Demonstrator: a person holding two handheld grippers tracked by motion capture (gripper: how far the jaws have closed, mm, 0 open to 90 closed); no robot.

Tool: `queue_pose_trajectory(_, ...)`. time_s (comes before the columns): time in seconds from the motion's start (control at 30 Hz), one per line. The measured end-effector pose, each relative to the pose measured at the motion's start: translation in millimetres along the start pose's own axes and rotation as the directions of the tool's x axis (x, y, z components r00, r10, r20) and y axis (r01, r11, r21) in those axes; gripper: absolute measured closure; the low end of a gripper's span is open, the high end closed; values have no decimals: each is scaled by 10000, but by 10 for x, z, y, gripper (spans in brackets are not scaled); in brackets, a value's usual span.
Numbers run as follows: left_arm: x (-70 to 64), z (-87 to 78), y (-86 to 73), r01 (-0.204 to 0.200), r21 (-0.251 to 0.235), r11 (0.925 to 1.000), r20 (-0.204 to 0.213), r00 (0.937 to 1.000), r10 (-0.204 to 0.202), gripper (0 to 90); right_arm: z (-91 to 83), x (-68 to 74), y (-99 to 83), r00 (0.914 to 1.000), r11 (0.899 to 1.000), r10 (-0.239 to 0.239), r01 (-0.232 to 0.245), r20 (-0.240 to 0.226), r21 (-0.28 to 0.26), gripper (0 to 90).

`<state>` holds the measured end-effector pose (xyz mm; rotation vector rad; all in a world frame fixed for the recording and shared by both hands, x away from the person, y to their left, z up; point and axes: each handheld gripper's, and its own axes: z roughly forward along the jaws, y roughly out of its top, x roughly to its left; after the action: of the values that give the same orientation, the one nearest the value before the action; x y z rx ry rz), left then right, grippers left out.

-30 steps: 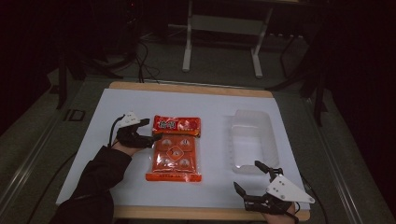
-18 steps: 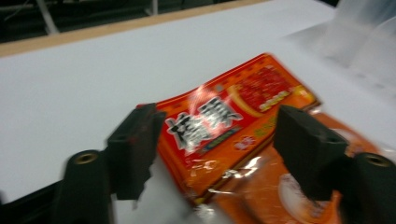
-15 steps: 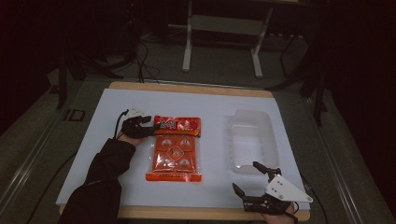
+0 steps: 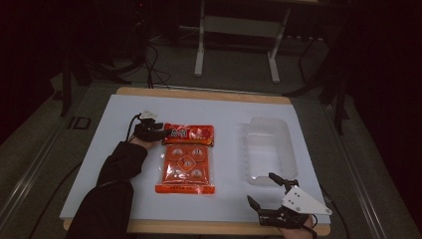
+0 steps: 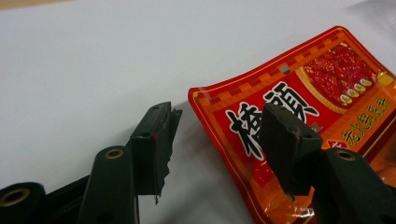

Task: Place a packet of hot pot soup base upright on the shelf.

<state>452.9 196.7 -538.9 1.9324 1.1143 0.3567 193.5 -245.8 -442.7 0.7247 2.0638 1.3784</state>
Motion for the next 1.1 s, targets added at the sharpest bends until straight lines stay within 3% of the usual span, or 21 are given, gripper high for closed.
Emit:
queue_pose_trajectory(0.07,-8,27,10,56,127,9999,168,9998,-58,485,4,2,0,10000,10000,-19,20,-16,39,99)
queue_pose_trajectory(0.17,-49,64,25,-167,359,9992,424,9990,152,557,5,3,1,10000,10000,-24,24,-28,29,99)
queue_pose_trajectory(0.3,-117,75,35,-208,185,9996,273,9994,203,818,1,0,0,10000,10000,-28,28,-3,22,99)
queue_pose_trajectory(0.37,-185,75,58,-537,241,9983,-26,9986,537,890,-2,-2,2,10000,10000,-14,14,5,29,99)
queue_pose_trajectory(0.57,-317,9,145,-904,70,9959,-471,9948,906,900,-18,-3,12,10000,10000,5,-4,65,-46,99)
queue_pose_trajectory(0.67,-340,-58,183,-839,-193,9963,-385,9958,831,900,-29,-11,17,9999,9999,22,-21,105,-99,99)
queue_pose_trajectory(1.1,-589,-383,394,-1392,-901,9862,-278,9901,1372,900,-81,-50,41,9993,9990,337,-332,146,-315,99)
